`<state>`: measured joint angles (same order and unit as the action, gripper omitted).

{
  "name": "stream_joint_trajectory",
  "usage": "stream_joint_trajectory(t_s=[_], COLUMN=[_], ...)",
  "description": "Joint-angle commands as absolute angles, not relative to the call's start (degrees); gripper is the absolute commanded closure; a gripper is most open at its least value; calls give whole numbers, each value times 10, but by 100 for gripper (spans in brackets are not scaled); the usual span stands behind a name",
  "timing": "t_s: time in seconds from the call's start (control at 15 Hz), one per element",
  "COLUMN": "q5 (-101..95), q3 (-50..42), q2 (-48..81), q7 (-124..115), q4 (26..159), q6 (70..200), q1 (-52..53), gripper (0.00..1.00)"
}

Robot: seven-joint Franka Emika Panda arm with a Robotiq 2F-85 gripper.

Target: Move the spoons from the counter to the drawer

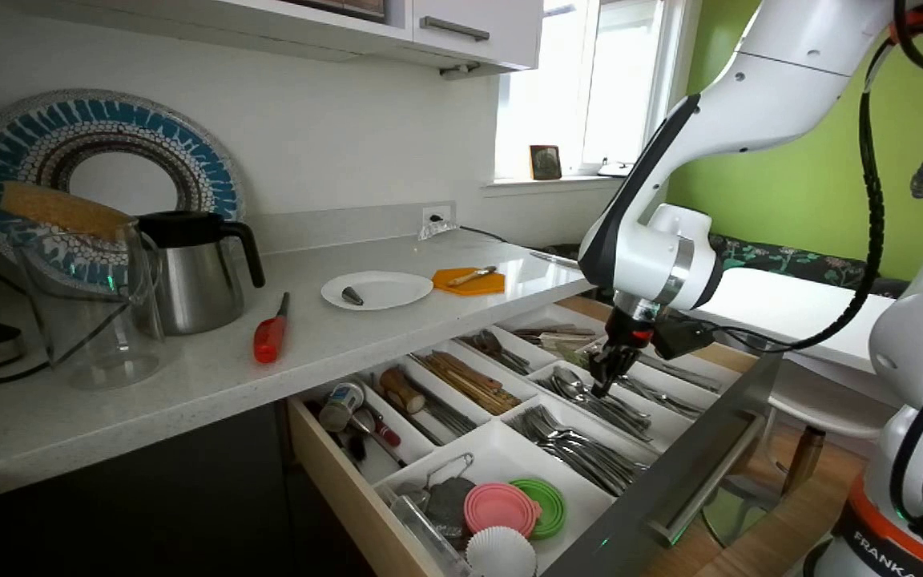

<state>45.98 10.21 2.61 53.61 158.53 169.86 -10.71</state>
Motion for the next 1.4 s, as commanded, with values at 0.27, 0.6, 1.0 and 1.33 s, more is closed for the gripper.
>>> stream_joint_trajectory(t_s=[0.27,0.6,1.0,1.33], q5=[431,279,112,101], q3=[99,106,-24,-85], q2=[2,-70,-220,-240], q7=[511,429,324,324], q4=[1575,1574,1522,1464], q6=[1711,1678,1474,1427], q1=[-93,-124,-74,-45], gripper=[35,0,0,0])
